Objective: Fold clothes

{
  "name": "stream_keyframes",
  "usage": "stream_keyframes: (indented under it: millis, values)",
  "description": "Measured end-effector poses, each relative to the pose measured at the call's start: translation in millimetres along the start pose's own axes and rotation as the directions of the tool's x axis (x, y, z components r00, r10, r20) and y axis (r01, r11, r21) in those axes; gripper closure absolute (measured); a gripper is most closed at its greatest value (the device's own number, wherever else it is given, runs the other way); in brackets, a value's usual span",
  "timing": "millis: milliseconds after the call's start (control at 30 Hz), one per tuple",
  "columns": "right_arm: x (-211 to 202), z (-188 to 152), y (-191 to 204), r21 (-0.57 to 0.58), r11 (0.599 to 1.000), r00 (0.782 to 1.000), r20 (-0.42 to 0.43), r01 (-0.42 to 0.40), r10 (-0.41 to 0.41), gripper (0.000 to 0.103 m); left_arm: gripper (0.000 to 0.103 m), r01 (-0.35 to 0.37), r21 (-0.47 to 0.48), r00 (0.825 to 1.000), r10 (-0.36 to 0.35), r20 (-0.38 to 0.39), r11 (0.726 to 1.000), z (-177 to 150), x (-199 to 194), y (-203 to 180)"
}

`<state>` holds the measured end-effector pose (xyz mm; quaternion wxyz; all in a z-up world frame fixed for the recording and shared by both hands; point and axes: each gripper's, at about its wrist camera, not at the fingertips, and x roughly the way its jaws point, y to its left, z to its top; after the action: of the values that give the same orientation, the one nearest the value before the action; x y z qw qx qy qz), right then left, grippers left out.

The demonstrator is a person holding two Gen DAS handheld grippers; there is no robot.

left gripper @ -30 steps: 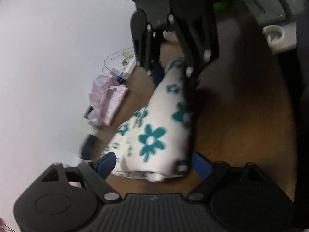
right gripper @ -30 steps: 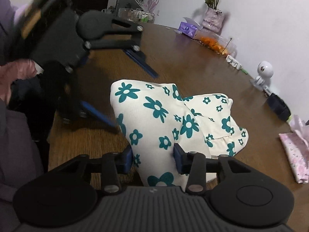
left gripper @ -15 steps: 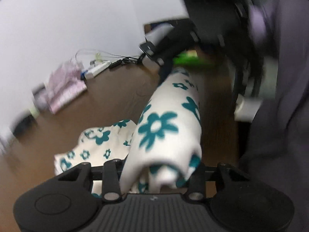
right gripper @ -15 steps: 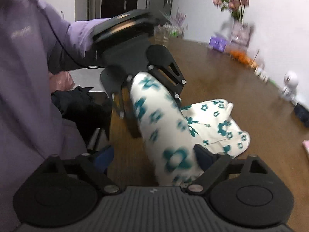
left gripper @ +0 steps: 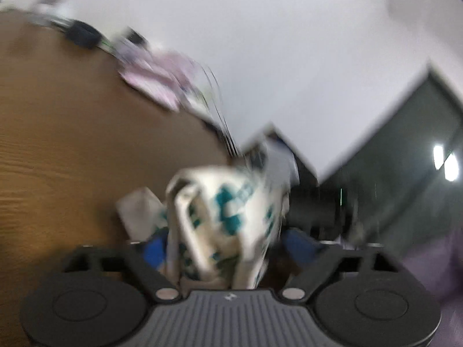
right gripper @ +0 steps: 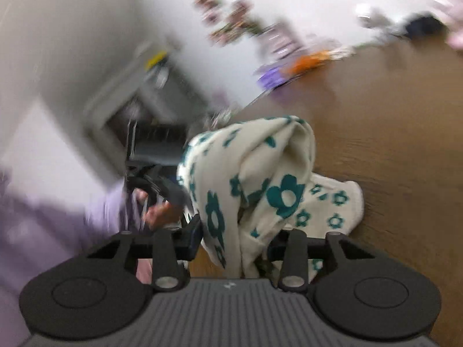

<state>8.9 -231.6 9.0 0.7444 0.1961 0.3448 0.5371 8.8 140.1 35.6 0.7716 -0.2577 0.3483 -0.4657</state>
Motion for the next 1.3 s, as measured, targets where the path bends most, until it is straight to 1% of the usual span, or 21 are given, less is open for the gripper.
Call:
stream_keyframes:
  millis: [100, 133, 200, 233, 300, 400, 467, 533, 633, 667, 733, 833, 900, 933, 967, 1033, 1133, 1200, 1233, 1267, 1300]
  values:
    - [-0.9, -3.2, -6.5, 0.101, 0.993, 0.997, 0.039, 0.055, -0.059, 0.063, 0.02, -0.081, -0.049, 0.995, 0.084, 0.047, 0.995, -5.6, -2.1, 0.8]
    - [-0.5, -3.5, -7.4, 0.125, 0.989, 0.996, 0.043, 0.074, -0.08, 0.057, 0.025, -0.138, -0.06, 0.989, 0.141, 0.054, 0.989, -7.9, 3.2, -1.0]
    - [-1.2, -0.2, -9.5, 0.164, 0.978, 0.989, 0.049, 0.127, -0.137, 0.044, 0.028, -0.249, -0.081, 0.965, 0.254, 0.064, 0.965, -12.4, 13.7, -4.5]
    - [-2.3, 0.8, -9.4, 0.175, 0.971, 0.984, 0.053, 0.161, -0.172, 0.031, 0.028, -0.297, -0.088, 0.95, 0.303, 0.074, 0.951, -14.0, 18.6, -6.8]
    - [-10.0, -2.0, -0.8, 0.137, 0.949, 0.951, 0.086, 0.284, -0.297, 0.029, 0.028, -0.35, -0.071, 0.925, 0.357, 0.129, 0.934, -12.0, 23.9, -15.2]
    - [-23.8, 0.6, 21.0, 0.066, 0.88, 0.864, 0.168, 0.47, -0.474, 0.034, 0.028, -0.379, -0.035, 0.913, 0.38, 0.151, 0.925, -6.6, 28.2, -21.7]
    - [-28.9, 1.6, 44.4, -0.011, 0.844, 0.82, 0.245, 0.536, -0.518, 0.051, 0.028, -0.435, -0.002, 0.889, 0.43, 0.158, 0.9, -5.9, 28.7, -28.2]
    - [-25.0, 4.6, 61.6, -0.07, 0.816, 0.793, 0.298, 0.574, -0.532, 0.059, 0.028, -0.469, 0.026, 0.874, 0.46, 0.157, 0.883, -5.5, 33.8, -33.2]
    - [3.2, 8.9, 62.5, -0.121, 0.796, 0.794, 0.254, 0.593, -0.553, 0.077, 0.027, -0.517, 0.045, 0.848, 0.505, 0.164, 0.855, -13.6, 44.7, -31.9]
    - [19.3, 9.7, 54.9, -0.124, 0.792, 0.797, 0.203, 0.598, -0.569, 0.082, 0.027, -0.531, 0.049, 0.84, 0.517, 0.165, 0.846, -16.4, 47.1, -30.5]
    - [38.5, 3.6, 42.5, -0.128, 0.769, 0.779, 0.15, 0.626, -0.609, 0.082, 0.027, -0.546, 0.027, 0.83, 0.535, 0.158, 0.838, -24.9, 46.7, -26.9]
    - [36.5, 4.8, 48.1, -0.127, 0.762, 0.772, 0.155, 0.635, -0.617, 0.08, 0.024, -0.537, -0.004, 0.829, 0.528, 0.185, 0.844, -28.8, 35.7, -25.6]
    - [25.3, 1.9, 58.5, -0.162, 0.758, 0.774, 0.164, 0.632, -0.611, 0.075, 0.025, -0.549, -0.003, 0.813, 0.535, 0.228, 0.836, -33.6, 17.8, -37.9]
    - [18.8, -2.0, 65.1, -0.195, 0.753, 0.777, 0.17, 0.629, -0.605, 0.061, 0.025, -0.549, 0.022, 0.813, 0.528, 0.246, 0.836, -38.3, 9.4, -46.5]
    - [12.3, -5.8, 71.6, -0.228, 0.747, 0.781, 0.176, 0.625, -0.599, 0.043, 0.021, -0.538, 0.067, 0.825, 0.508, 0.248, 0.84, -44.3, 2.6, -55.9]
    - [-0.7, -13.5, 84.7, -0.293, 0.732, 0.788, 0.188, 0.615, -0.587, 0.027, 0.017, -0.514, 0.181, 0.85, 0.471, 0.234, 0.838, -58.5, -2.9, -72.2]
    - [0.8, -29.4, 89.9, -0.355, 0.724, 0.797, 0.123, 0.592, -0.591, 0.027, 0.017, -0.517, 0.4, 0.855, 0.474, 0.21, 0.757, -86.0, 11.0, -91.0]
    - [11.8, -36.0, 88.7, -0.382, 0.72, 0.797, 0.083, 0.579, -0.598, 0.033, 0.019, -0.551, 0.506, 0.823, 0.533, 0.197, 0.664, -96.3, 28.6, -95.2]
    - [18.0, -37.4, 88.3, -0.396, 0.715, 0.795, 0.07, 0.576, -0.602, 0.041, 0.026, -0.551, 0.537, 0.814, 0.552, 0.177, 0.639, -96.4, 36.8, -94.8]
    - [24.2, -38.7, 87.9, -0.41, 0.71, 0.793, 0.058, 0.573, -0.606, 0.054, 0.038, -0.534, 0.556, 0.818, 0.555, 0.15, 0.637, -93.6, 43.0, -92.7]
    - [29.9, -39.0, 87.3, -0.422, 0.705, 0.791, 0.047, 0.57, -0.61, 0.059, 0.045, -0.511, 0.563, 0.828, 0.548, 0.12, 0.65, -89.6, 47.3, -89.9]
